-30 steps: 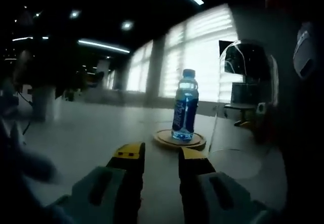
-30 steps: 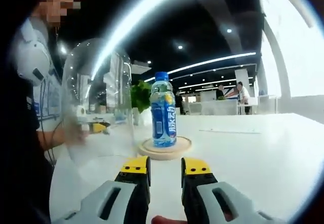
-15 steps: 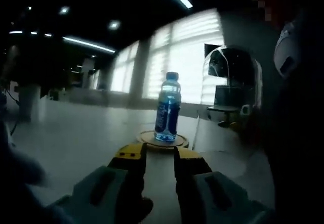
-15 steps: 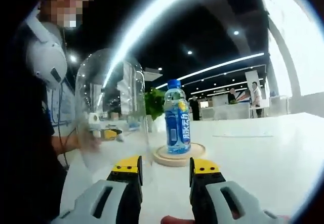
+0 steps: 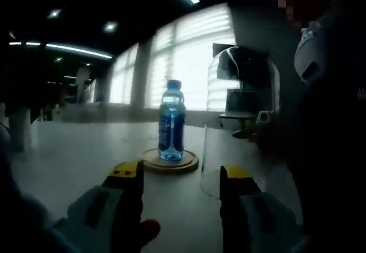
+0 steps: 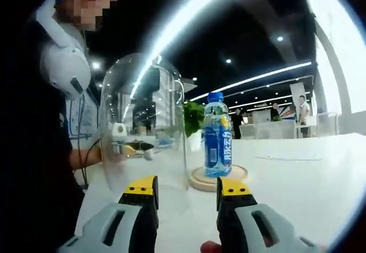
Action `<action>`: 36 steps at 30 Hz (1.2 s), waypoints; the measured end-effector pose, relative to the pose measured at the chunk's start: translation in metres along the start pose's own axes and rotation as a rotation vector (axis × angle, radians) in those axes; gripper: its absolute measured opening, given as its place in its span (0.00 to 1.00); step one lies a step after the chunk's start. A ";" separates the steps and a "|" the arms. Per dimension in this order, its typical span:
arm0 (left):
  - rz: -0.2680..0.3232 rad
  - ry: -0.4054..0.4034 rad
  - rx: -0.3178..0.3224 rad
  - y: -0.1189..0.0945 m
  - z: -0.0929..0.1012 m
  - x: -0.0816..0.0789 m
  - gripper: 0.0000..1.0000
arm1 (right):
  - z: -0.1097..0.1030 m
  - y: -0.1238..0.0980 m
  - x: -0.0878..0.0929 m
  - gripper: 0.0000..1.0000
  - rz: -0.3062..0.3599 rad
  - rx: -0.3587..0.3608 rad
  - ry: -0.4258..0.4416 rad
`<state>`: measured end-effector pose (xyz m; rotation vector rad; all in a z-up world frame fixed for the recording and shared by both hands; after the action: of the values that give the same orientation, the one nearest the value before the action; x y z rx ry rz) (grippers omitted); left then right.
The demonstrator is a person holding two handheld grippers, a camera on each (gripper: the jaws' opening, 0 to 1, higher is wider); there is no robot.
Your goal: Open the cover put in the Mizone put the cover back on
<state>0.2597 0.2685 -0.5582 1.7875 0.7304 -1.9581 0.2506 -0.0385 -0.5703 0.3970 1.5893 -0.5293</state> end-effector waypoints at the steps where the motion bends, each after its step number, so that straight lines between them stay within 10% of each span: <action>1: -0.003 0.006 -0.006 0.002 0.000 0.001 0.42 | 0.000 0.000 0.000 0.33 0.003 -0.003 0.003; 6: 0.016 -0.029 0.019 0.001 0.002 -0.001 0.23 | -0.004 -0.004 -0.009 0.30 0.041 -0.048 0.043; 23: -0.094 0.050 0.221 0.015 0.028 -0.009 0.58 | -0.025 -0.004 -0.028 0.47 0.041 -0.246 -0.050; 36: -0.102 0.076 0.306 0.030 0.037 -0.011 0.55 | -0.016 0.005 -0.034 0.48 0.042 -0.249 -0.059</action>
<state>0.2498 0.2213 -0.5486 2.0468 0.5790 -2.1756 0.2435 -0.0232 -0.5365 0.2240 1.5636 -0.3027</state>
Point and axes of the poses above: the point that each gripper's makers call its tool centre point, and the gripper's own axes: y roughly forward along the fingers, z roughly to its right, x roughly out of its underside, the point moved 4 cm from there along -y, roughly backward along the fingers, and after that the axes turned 10 degrees about -z, right-handed, at the moved point
